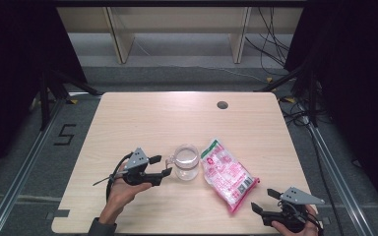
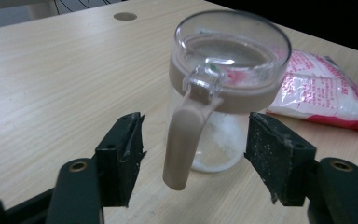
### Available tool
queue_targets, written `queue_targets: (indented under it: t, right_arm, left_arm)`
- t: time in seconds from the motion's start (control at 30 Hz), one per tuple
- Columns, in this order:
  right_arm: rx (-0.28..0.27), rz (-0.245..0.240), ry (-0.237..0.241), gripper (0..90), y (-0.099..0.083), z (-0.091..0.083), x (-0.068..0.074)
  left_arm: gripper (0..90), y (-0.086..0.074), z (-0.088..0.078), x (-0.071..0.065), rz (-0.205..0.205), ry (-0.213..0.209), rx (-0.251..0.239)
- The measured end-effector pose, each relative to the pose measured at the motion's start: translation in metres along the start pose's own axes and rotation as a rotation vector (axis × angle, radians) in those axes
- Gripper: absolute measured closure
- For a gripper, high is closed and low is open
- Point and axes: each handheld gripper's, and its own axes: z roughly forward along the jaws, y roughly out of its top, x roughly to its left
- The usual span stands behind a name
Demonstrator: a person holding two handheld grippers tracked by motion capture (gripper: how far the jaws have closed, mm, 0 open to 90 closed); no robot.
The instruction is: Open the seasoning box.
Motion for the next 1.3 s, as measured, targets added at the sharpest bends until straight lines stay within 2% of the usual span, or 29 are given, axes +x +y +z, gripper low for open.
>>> queue_targets:
  t: [0.03, 0.07, 0.1, 0.13, 0.17, 0.2, 0.23, 0.27, 0.3, 0.33, 0.37, 0.4, 0.5, 0.57, 0.6, 0.63, 0.67, 0.7, 0.8, 0.97, 1.2, 1.23, 1.27, 1.3]
  right_arm:
    - [-0.009, 0.006, -0.003, 19.8, -0.001, 0.0, 0.0]
    - [-0.009, 0.006, -0.003, 19.8, -0.001, 0.0, 0.0]
    - [-0.009, 0.002, 0.002, 19.7, -0.001, 0.0, -0.001]
    - [-0.007, -0.013, -0.007, 19.7, 0.0, -0.001, -0.001]
    - [-0.007, -0.013, -0.007, 19.7, 0.0, -0.001, -0.001]
    - [-0.013, -0.004, -0.005, 19.7, 0.0, -0.001, 0.0]
    - [-0.008, 0.007, -0.014, 19.8, -0.001, -0.001, 0.001]
    - [-0.008, 0.007, -0.014, 19.8, -0.001, -0.001, 0.001]
    - [-0.008, 0.002, -0.012, 19.8, -0.001, 0.0, 0.001]
    - [-0.009, 0.002, -0.012, 19.8, 0.0, 0.0, 0.001]
    - [-0.009, 0.002, -0.012, 19.8, 0.0, 0.0, 0.001]
    - [-0.003, 0.001, -0.012, 19.7, 0.0, -0.001, 0.001]
    - [-0.012, -0.006, -0.013, 19.7, 0.0, 0.0, 0.001]
    - [-0.011, -0.01, -0.019, 19.8, 0.0, 0.0, 0.001]
    - [-0.003, 0.025, -0.007, 19.7, 0.0, 0.0, 0.004]
    - [-0.004, 0.024, -0.006, 19.7, 0.0, 0.0, 0.003]
    - [-0.011, -0.004, -0.006, 19.7, 0.0, 0.001, 0.001]
    - [-0.011, -0.004, -0.006, 19.7, 0.0, 0.001, 0.001]
    - [-0.011, -0.004, -0.007, 19.7, 0.0, 0.001, 0.001]
    - [-0.017, 0.01, -0.005, 23.1, 0.001, 0.001, 0.005]
    - [-0.045, 0.006, -0.018, 18.1, 0.009, 0.003, 0.009]
    - [-0.048, -0.012, -0.014, 17.3, 0.011, 0.004, 0.01]
    - [-0.039, -0.019, -0.014, 16.8, 0.013, 0.006, 0.013]
    - [-0.04, -0.046, -0.013, 17.2, 0.015, 0.007, 0.013]
  left_arm:
    - [43.1, 0.002, -0.002, -0.001, 0.002, 0.0, -0.002]
    - [43.1, 0.003, -0.003, -0.002, 0.004, -0.004, -0.008]
    - [47.4, 0.004, -0.006, -0.003, 0.022, 0.0, -0.01]
    - [61.3, 0.005, -0.007, -0.004, 0.03, 0.009, -0.022]
    - [67.2, 0.006, -0.009, -0.005, 0.033, 0.021, -0.032]
    - [67.2, 0.007, -0.01, -0.005, 0.035, 0.017, -0.042]
    - [76.5, 0.008, -0.011, -0.005, 0.047, 0.024, -0.053]
    - [76.5, 0.009, -0.012, -0.006, 0.043, 0.024, -0.067]
    - [83.9, 0.011, -0.013, -0.006, 0.049, 0.024, -0.074]
    - [86.0, 0.012, -0.014, -0.006, 0.051, 0.033, -0.077]
    - [86.0, 0.013, -0.014, -0.007, 0.045, 0.035, -0.087]
    - [87.7, 0.015, -0.013, -0.007, 0.059, 0.033, -0.089]
    - [89.2, 0.018, -0.011, -0.005, 0.031, 0.021, -0.114]
    - [89.2, 0.018, -0.01, -0.005, 0.02, 0.024, -0.106]
    - [89.2, 0.019, -0.008, -0.004, 0.026, 0.021, -0.112]
    - [89.2, 0.02, -0.008, -0.003, 0.033, 0.017, -0.112]
    - [89.2, 0.02, -0.006, -0.003, 0.023, 0.017, -0.11]
    - [89.2, 0.021, -0.005, -0.003, 0.036, 0.02, -0.103]
    - [89.2, 0.022, -0.001, -0.003, 0.025, 0.013, -0.1]
    - [88.6, 0.022, 0.004, -0.004, 0.038, 0.013, -0.082]
    - [88.0, 0.021, 0.004, -0.003, 0.016, 0.015, -0.085]
    - [87.8, 0.02, 0.003, -0.002, 0.024, 0.016, -0.086]
    - [87.6, 0.02, 0.003, -0.002, 0.016, 0.019, -0.088]
    - [87.1, 0.019, 0.003, -0.001, 0.006, 0.017, -0.092]
